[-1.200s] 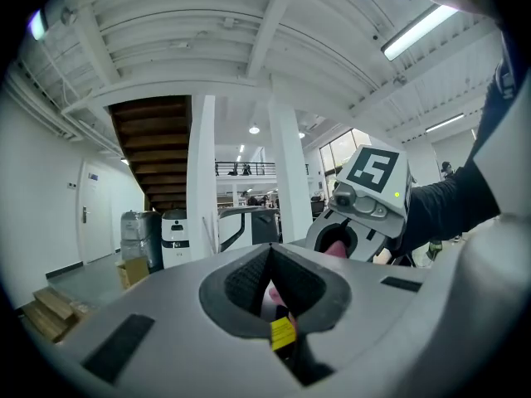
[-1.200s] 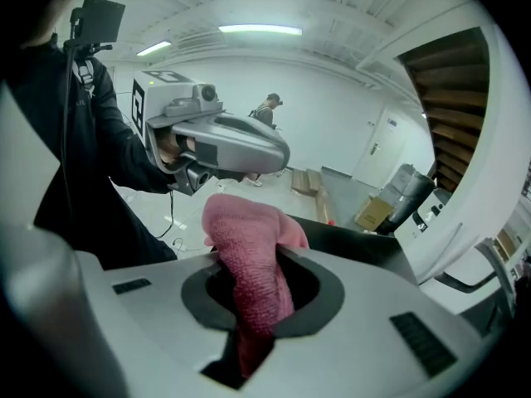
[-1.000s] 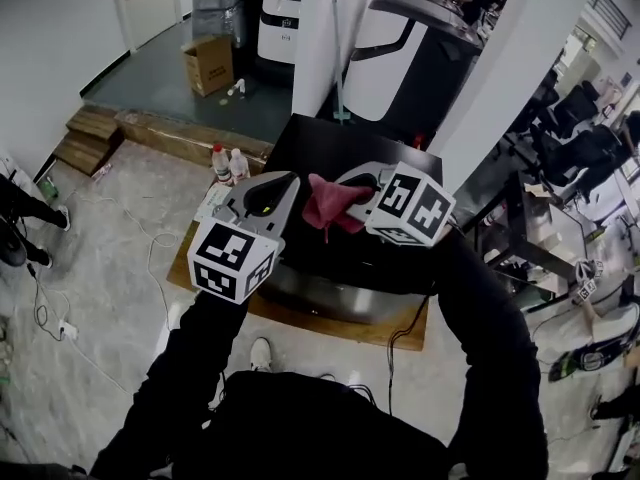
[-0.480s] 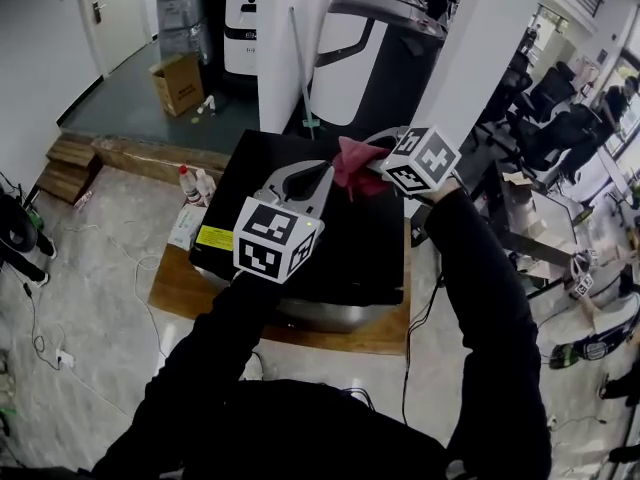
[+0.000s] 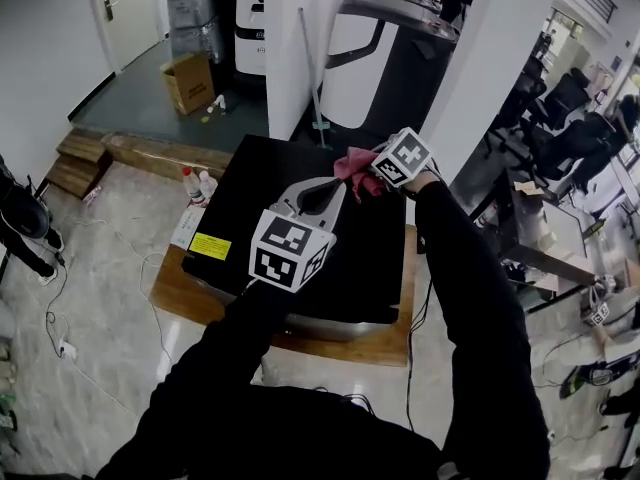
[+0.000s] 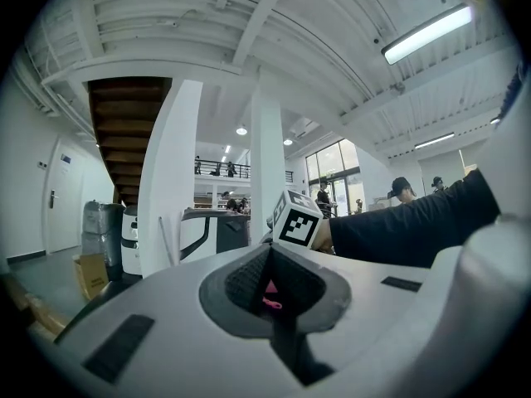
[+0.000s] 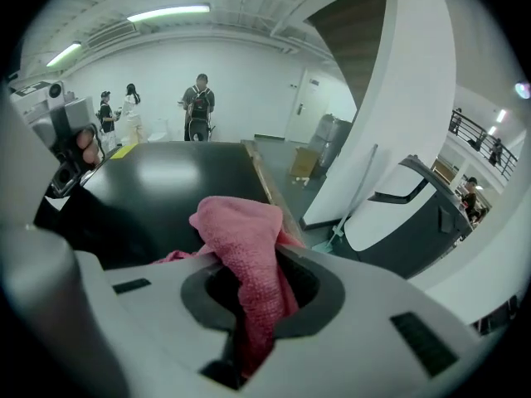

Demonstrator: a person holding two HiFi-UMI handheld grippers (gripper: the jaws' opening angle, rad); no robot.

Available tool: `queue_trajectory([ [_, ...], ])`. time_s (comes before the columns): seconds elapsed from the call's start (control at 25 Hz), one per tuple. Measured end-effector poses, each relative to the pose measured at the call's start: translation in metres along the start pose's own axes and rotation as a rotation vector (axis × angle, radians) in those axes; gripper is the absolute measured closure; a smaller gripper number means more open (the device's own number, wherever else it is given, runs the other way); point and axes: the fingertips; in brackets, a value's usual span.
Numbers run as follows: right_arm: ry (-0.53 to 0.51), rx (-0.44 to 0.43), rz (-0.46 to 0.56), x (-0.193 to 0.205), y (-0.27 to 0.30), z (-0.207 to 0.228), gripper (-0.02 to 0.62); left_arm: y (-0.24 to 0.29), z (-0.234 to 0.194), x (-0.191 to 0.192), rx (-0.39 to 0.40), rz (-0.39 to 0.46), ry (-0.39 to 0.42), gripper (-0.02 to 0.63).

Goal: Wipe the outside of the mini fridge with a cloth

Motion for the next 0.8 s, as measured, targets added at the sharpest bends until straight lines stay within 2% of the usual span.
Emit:
queue_trajectory([
  [0.12,-0.021,0.001,0.027,0.000,0.003,-0.002,0.545,0.000,-0.002,0.005,-0.010,-0.011,0.006,0.600],
  [0.32,-0.075,-0.048,0.040,0.001,-0.004,-0.025,0.546,-0.005,0.001,0.006,-0.032,-0.015,0.001,0.600],
  [0.8,-0.175,-0.168,0.085,0.009,-0.043,-0.128,0.546,-0.042,0.035,0.013,-0.058,-0.031,0.007,0.600],
])
Point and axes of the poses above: the fingertips, and each gripper's own axes: y forward along the fingers, z to its right, x out of its underside, and after that the axes turned 1 degree about -y, right-handed
